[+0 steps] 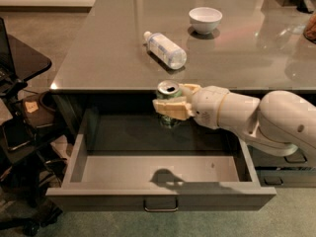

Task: Place green can into top drawer

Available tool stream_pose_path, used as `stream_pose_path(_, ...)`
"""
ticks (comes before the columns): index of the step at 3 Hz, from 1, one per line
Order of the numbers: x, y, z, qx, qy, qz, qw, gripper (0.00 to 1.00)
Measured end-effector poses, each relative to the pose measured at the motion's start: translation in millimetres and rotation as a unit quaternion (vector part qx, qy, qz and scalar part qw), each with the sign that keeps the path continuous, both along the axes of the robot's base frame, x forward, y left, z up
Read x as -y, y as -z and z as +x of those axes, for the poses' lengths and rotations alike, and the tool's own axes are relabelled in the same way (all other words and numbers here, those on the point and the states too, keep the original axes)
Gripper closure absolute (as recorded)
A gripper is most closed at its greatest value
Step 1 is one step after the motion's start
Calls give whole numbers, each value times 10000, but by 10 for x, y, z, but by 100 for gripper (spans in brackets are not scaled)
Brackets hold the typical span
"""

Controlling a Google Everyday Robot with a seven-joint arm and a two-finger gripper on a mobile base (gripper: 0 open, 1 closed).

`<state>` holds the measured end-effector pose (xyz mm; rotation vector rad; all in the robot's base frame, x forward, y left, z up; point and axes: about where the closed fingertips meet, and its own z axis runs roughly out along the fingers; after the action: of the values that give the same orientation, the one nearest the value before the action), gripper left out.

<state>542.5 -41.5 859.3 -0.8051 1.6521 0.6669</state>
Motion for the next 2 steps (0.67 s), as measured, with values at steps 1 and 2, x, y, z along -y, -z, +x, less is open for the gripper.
stream_pose_path(1,-81,59,-35,-18,-62,-96,9999,100)
stream_pose_path(2,-342,367,-258,-249,-300,-395,9985,100)
